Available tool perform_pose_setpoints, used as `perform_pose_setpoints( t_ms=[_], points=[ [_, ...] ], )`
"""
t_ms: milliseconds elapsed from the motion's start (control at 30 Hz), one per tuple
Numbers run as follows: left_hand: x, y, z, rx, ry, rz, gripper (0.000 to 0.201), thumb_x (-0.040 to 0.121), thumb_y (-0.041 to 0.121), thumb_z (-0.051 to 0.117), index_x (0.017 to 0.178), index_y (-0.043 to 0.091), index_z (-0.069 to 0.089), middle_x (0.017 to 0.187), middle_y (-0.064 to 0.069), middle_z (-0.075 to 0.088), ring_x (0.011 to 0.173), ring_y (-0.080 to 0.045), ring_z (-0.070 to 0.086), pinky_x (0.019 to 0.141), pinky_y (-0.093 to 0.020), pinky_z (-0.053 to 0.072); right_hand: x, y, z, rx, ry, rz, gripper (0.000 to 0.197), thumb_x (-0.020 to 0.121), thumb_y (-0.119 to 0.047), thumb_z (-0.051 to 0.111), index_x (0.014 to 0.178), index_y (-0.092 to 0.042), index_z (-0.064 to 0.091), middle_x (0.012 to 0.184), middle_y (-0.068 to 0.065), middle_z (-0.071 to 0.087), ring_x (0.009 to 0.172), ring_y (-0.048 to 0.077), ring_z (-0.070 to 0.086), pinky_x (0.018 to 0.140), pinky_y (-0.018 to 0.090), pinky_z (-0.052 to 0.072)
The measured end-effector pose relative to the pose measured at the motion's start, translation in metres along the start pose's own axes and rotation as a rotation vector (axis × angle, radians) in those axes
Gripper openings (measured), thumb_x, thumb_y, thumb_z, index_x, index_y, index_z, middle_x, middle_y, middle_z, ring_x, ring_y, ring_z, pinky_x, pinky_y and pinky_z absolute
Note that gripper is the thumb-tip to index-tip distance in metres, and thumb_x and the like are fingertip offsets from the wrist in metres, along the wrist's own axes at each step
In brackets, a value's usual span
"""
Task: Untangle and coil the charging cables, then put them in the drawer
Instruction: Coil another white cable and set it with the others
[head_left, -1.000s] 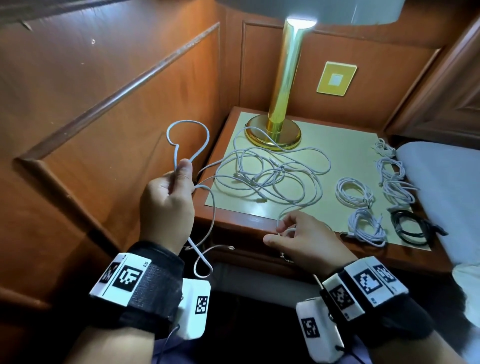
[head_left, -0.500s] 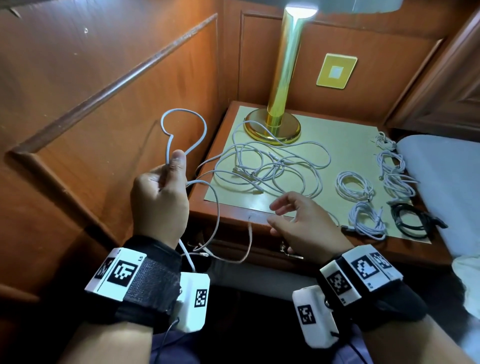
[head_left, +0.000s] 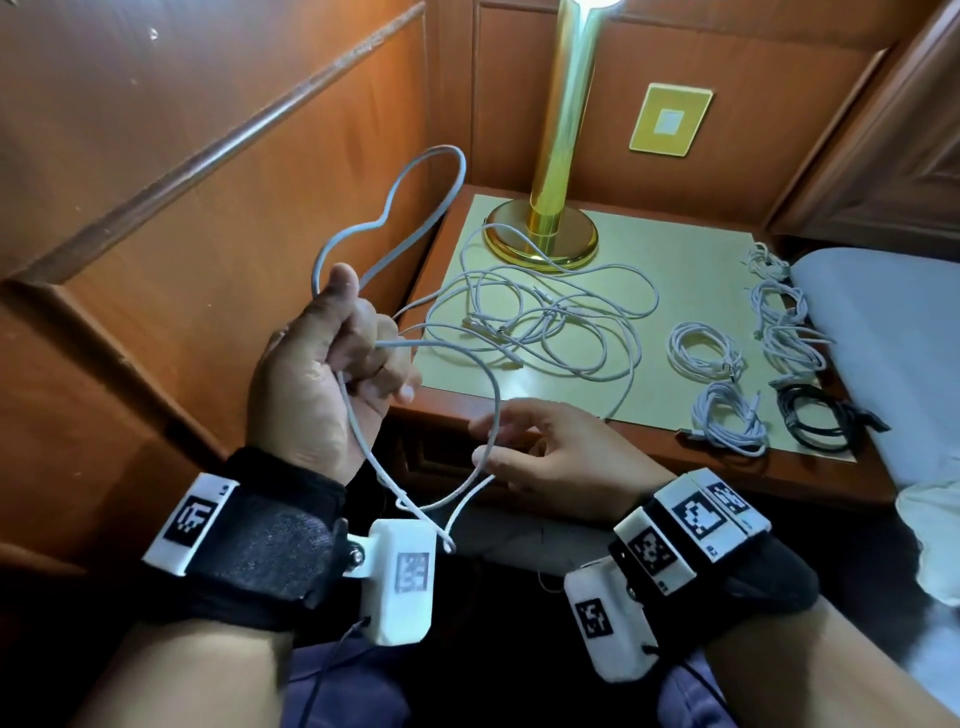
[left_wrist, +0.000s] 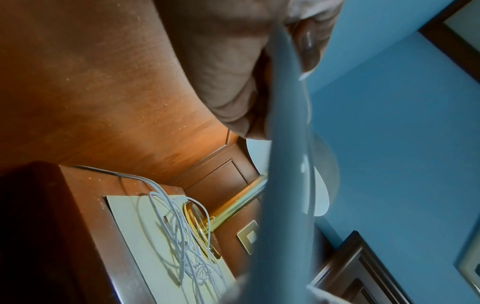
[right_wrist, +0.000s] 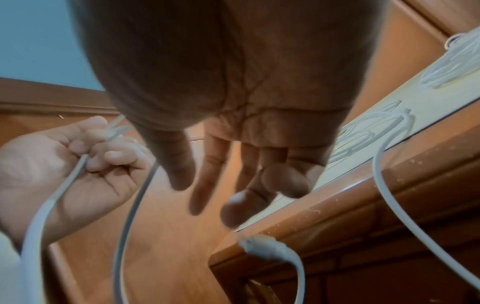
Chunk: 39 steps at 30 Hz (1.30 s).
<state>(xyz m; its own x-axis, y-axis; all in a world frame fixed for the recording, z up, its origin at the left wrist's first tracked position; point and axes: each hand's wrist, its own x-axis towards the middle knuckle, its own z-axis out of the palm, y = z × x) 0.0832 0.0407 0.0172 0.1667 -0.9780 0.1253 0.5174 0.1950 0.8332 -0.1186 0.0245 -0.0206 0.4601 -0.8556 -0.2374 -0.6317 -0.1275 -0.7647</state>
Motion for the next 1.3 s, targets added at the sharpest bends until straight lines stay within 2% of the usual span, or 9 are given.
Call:
perform_pose_setpoints(
  t_ms=[100, 267, 367, 633, 933, 1000, 1100, 1200, 1300],
  points=[
    [-0.001, 0.002, 0.003, -0.01, 0.0, -0.01, 0.053, 0.096, 0.039, 0.05, 0.052, 0.021, 0.028, 0.054, 0.002, 0.015, 0.053, -0.02, 0.017, 0.052, -0.029, 0.031, -0.005, -0.006, -0.004, 0.017, -0.012, -0.061, 0.017, 0.096, -0.032, 0.06, 0.087, -0.024, 0.073, 0.074, -0.012, 0.068, 0.068, 0.004, 0.063, 0.067, 0.022, 0.046],
    [-0.018, 0.004, 0.01, -0.055, -0.087, -0.01, 0.049, 0.093, 0.04, 0.058, 0.057, 0.02, 0.033, 0.055, 0.003, 0.023, 0.051, -0.016, 0.028, 0.053, -0.028, 0.037, -0.031, -0.005, -0.003, 0.366, -0.075, -0.053, 0.021, 0.086, -0.02, 0.068, 0.107, -0.017, 0.071, 0.101, 0.003, 0.073, 0.085, 0.012, 0.065, 0.08, 0.029, 0.055],
    [-0.051, 0.0, 0.016, -0.059, -0.186, -0.034, 0.049, 0.081, 0.048, 0.074, 0.061, 0.017, 0.042, 0.059, 0.003, 0.033, 0.051, -0.016, 0.035, 0.054, -0.03, 0.04, -0.065, -0.014, 0.005, 0.525, -0.1, -0.081, 0.019, 0.088, -0.021, 0.061, 0.1, -0.008, 0.07, 0.103, 0.008, 0.074, 0.088, 0.018, 0.065, 0.066, 0.025, 0.047],
    [-0.138, -0.013, 0.011, 0.443, 0.066, 0.11, 0.028, 0.106, 0.028, 0.045, 0.087, 0.012, 0.059, 0.051, 0.012, 0.039, 0.04, -0.008, 0.034, 0.04, -0.023, 0.03, -0.182, 0.004, 0.003, 0.792, 0.287, 0.017, 0.031, 0.093, -0.032, 0.064, 0.072, -0.01, 0.058, 0.058, 0.005, 0.051, 0.058, 0.023, 0.06, 0.066, 0.036, 0.043],
    [-0.156, -0.026, 0.018, 0.793, -0.001, 0.192, 0.009, 0.102, 0.03, 0.052, 0.103, 0.026, 0.059, 0.061, 0.003, 0.047, 0.044, -0.01, 0.043, 0.053, -0.033, 0.043, -0.284, 0.035, -0.035, 0.795, 0.546, -0.071, 0.017, 0.095, -0.012, 0.06, 0.087, -0.013, 0.075, 0.066, 0.003, 0.052, 0.049, 0.011, 0.041, 0.058, 0.03, 0.045],
    [-0.165, -0.053, 0.015, 0.903, 0.014, 0.082, 0.025, 0.092, 0.043, 0.057, 0.115, 0.035, 0.057, 0.073, 0.003, 0.058, 0.055, -0.018, 0.051, 0.064, -0.045, 0.052, -0.296, 0.054, -0.024, 0.82, 0.642, -0.049, 0.02, 0.096, -0.012, 0.061, 0.084, -0.017, 0.076, 0.066, 0.004, 0.046, 0.046, 0.009, 0.036, 0.055, 0.03, 0.037],
    [-0.176, -0.071, 0.033, 1.134, 0.1, 0.101, 0.078, 0.089, 0.026, 0.071, 0.153, 0.016, 0.026, 0.125, -0.015, 0.052, 0.084, -0.022, 0.058, 0.086, -0.033, 0.048, -0.301, 0.059, -0.02, 0.793, 0.677, -0.058, 0.01, 0.091, -0.02, 0.067, 0.084, -0.019, 0.074, 0.06, -0.008, 0.051, 0.046, 0.007, 0.036, 0.052, 0.027, 0.032],
    [-0.193, -0.065, 0.06, 1.196, -0.114, 0.376, 0.081, 0.089, 0.027, 0.072, 0.154, 0.011, 0.027, 0.14, -0.013, 0.041, 0.112, -0.022, 0.054, 0.102, -0.035, 0.044, -0.295, 0.043, -0.015, 0.728, 0.575, -0.109, 0.013, 0.084, -0.019, 0.065, 0.09, -0.01, 0.073, 0.061, -0.015, 0.06, 0.049, 0.003, 0.042, 0.053, 0.021, 0.035],
    [-0.218, -0.063, 0.075, 1.021, -0.554, 0.243, 0.049, 0.097, 0.039, 0.055, 0.142, 0.021, 0.052, 0.122, 0.006, 0.066, 0.116, -0.007, 0.061, 0.104, -0.027, 0.044, -0.286, 0.032, 0.002, 0.582, 0.417, -0.189, 0.012, 0.084, -0.008, 0.063, 0.092, -0.008, 0.072, 0.072, -0.012, 0.068, 0.066, -0.002, 0.059, 0.065, 0.012, 0.044]
  ],
)
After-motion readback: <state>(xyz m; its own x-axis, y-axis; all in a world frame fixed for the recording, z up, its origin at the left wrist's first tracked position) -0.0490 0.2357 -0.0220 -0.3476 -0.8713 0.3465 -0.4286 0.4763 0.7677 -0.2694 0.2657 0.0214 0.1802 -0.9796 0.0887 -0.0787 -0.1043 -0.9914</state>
